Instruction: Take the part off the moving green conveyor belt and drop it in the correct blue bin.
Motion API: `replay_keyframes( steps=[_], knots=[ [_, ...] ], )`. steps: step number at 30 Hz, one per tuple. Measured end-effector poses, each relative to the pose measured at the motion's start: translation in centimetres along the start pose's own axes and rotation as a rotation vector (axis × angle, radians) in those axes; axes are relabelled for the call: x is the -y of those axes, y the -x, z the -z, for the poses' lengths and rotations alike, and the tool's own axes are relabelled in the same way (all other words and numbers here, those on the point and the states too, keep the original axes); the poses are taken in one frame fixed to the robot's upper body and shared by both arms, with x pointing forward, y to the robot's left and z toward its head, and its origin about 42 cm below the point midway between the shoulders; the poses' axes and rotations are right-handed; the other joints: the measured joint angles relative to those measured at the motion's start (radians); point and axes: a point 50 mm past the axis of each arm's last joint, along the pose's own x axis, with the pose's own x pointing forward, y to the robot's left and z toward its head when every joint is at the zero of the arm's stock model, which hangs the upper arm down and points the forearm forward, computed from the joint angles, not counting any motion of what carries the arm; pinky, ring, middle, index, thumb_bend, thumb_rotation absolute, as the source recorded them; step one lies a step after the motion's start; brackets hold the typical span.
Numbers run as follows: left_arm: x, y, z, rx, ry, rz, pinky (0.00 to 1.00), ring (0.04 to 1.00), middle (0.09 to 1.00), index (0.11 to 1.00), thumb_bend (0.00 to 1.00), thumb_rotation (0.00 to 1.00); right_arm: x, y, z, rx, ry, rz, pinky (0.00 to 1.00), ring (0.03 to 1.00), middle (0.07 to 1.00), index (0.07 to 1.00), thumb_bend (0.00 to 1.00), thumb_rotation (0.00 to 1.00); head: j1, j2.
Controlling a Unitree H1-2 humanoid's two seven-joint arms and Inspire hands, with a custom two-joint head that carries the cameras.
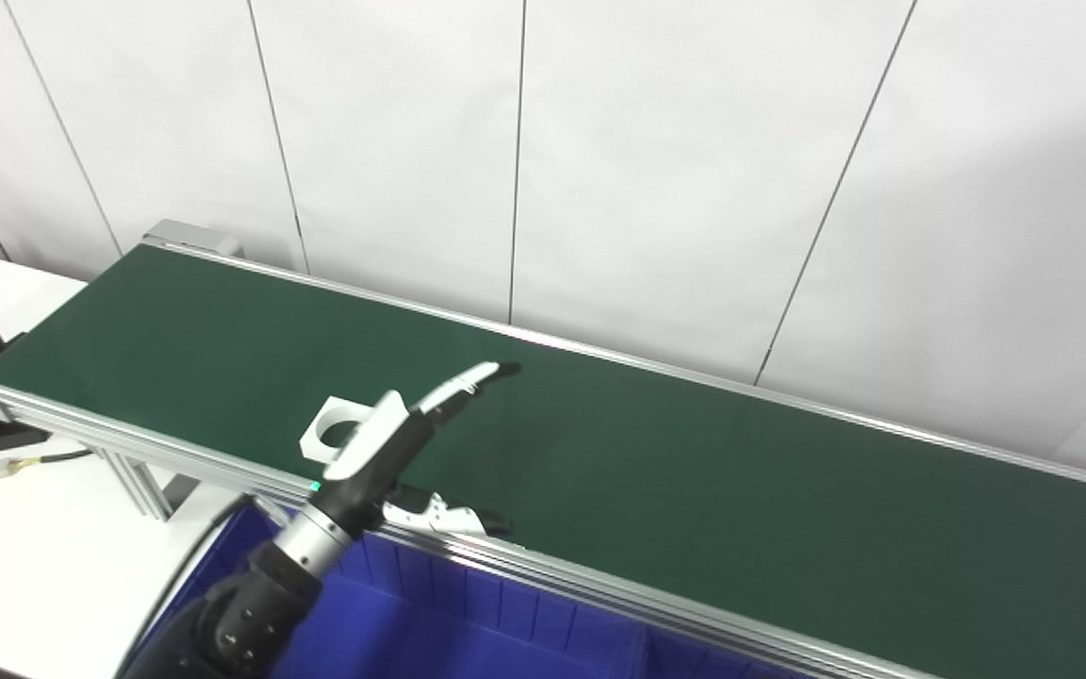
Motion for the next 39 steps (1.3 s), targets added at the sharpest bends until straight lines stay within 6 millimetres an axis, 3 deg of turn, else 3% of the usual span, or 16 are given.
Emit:
replay_keyframes(
  steps=[9,16,26,32,39],
  knots=[
    [-0.7,-2.6,1.6,-0.080,-0.058,0.070,0.85,0.949,0.975,0.924,0.71,0.47,0.5,-0.2,-0.2,0.010,0.013,-0.003,0.77,0.808,0.803,0.805,0.71,0.56,-0.028,0.035],
    [-0.3,-5.5,3.8,-0.137,-0.095,0.129,0.86,0.944,0.967,0.917,0.81,0.35,0.6,-0.1,-0.4,0.015,0.007,-0.012,0.78,0.817,0.808,0.810,0.69,0.54,-0.031,0.052],
    [0.0,-7.5,5.4,-0.200,-0.173,0.193,0.84,0.931,0.975,0.919,0.89,0.26,0.7,0.4,-0.4,0.000,0.001,-0.012,0.80,0.825,0.815,0.819,0.69,0.57,-0.011,0.064],
    [0.5,-7.7,6.2,-0.258,-0.240,0.248,0.95,0.964,0.990,0.921,0.94,0.24,0.7,0.4,-0.4,-0.001,-0.001,-0.010,0.82,0.837,0.821,0.824,0.69,0.59,0.000,0.069],
    [-0.1,-7.4,7.0,-0.292,-0.285,0.280,1.00,0.991,0.993,0.925,0.96,0.23,0.7,0.3,-0.4,-0.003,-0.004,-0.005,0.83,0.833,0.821,0.829,0.70,0.62,0.005,0.072]
  ],
)
